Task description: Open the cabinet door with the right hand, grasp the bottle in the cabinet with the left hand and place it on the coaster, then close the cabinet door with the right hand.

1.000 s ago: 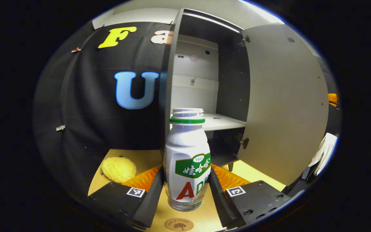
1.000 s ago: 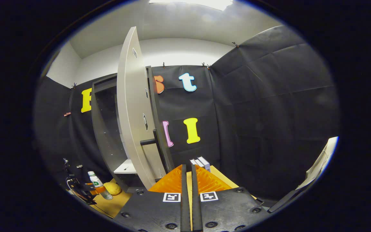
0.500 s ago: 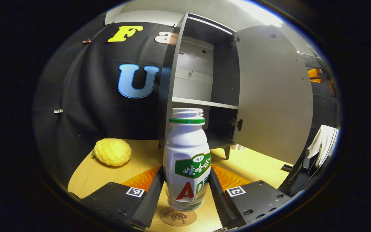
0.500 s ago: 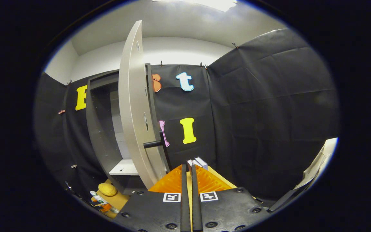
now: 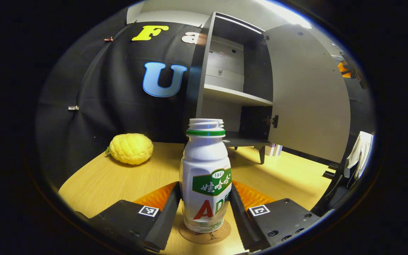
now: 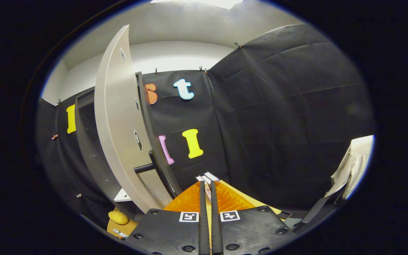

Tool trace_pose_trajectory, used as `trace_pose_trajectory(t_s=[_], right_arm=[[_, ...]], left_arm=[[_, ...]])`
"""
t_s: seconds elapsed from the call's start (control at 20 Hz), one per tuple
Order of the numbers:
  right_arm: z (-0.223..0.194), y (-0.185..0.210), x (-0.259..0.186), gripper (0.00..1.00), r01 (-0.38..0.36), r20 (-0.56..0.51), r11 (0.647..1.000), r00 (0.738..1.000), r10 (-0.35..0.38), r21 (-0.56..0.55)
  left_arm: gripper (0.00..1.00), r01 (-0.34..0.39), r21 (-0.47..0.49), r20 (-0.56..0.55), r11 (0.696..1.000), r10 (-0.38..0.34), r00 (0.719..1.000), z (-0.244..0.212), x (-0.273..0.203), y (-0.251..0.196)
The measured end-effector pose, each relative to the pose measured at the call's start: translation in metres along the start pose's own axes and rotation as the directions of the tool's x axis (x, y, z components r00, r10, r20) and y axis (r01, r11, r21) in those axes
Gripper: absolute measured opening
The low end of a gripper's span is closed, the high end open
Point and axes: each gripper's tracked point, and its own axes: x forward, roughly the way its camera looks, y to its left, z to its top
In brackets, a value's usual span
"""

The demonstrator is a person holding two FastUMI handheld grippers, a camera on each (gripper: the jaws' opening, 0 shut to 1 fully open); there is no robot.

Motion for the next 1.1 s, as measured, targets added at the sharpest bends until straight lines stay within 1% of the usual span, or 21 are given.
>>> trace_pose_trajectory(t_s=[0.1, 0.2, 0.35, 0.45, 0.5, 0.55, 0.6, 0.7, 0.8, 0.95, 1.1], right_arm=[[-0.001, 0.001, -0.003, 0.07, 0.007, -0.009, 1.000, 1.000, -0.007, -0.016], [0.000, 0.007, -0.002, 0.07, 0.007, -0.008, 1.000, 1.000, -0.007, -0.026], [-0.008, 0.012, 0.001, 0.07, 0.001, -0.024, 0.999, 1.000, -0.003, -0.043], [-0.014, 0.020, 0.002, 0.07, -0.019, -0.040, 0.999, 0.999, 0.017, -0.049], [-0.016, 0.024, 0.004, 0.07, -0.028, -0.051, 0.998, 0.998, 0.025, -0.055], [-0.021, 0.023, 0.005, 0.07, -0.025, -0.061, 0.998, 0.998, 0.021, -0.064], [-0.021, 0.021, 0.005, 0.07, -0.026, -0.065, 0.997, 0.998, 0.021, -0.074], [-0.019, 0.022, 0.005, 0.07, -0.032, -0.062, 0.997, 0.998, 0.028, -0.072], [-0.018, 0.019, 0.005, 0.07, -0.028, -0.058, 0.998, 0.998, 0.025, -0.058], [-0.022, 0.010, 0.005, 0.07, -0.021, -0.061, 0.999, 0.998, 0.019, -0.040], [-0.023, 0.007, 0.006, 0.07, -0.050, -0.067, 0.998, 0.997, 0.048, -0.033]], left_arm=[[0.77, 0.014, -0.017, 0.005, 1.000, -0.014, 1.000, -0.005, 0.000, -0.002], [0.78, 0.020, -0.004, 0.007, 1.000, -0.020, 1.000, -0.005, -0.002, -0.005], [0.78, 0.038, 0.028, -0.002, 0.999, -0.038, 0.999, -0.008, -0.009, -0.011], [0.81, 0.066, 0.070, -0.018, 0.995, -0.065, 0.998, -0.009, -0.012, -0.015], [0.82, 0.082, 0.083, -0.040, 0.993, -0.078, 0.996, -0.015, -0.014, -0.015], [0.81, 0.087, 0.081, -0.059, 0.993, -0.083, 0.995, -0.017, -0.016, -0.015], [0.83, 0.090, 0.071, -0.075, 0.993, -0.085, 0.994, -0.025, -0.013, -0.014], [0.92, 0.086, 0.045, -0.076, 0.995, -0.082, 0.994, -0.021, -0.017, -0.012], [0.93, 0.093, 0.026, -0.052, 0.995, -0.092, 0.994, -0.004, -0.019, -0.016], [0.93, 0.103, 0.030, -0.021, 0.994, -0.103, 0.994, 0.029, -0.017, -0.020], [0.93, 0.105, 0.050, 0.013, 0.993, -0.106, 0.994, 0.071, -0.011, -0.020]])
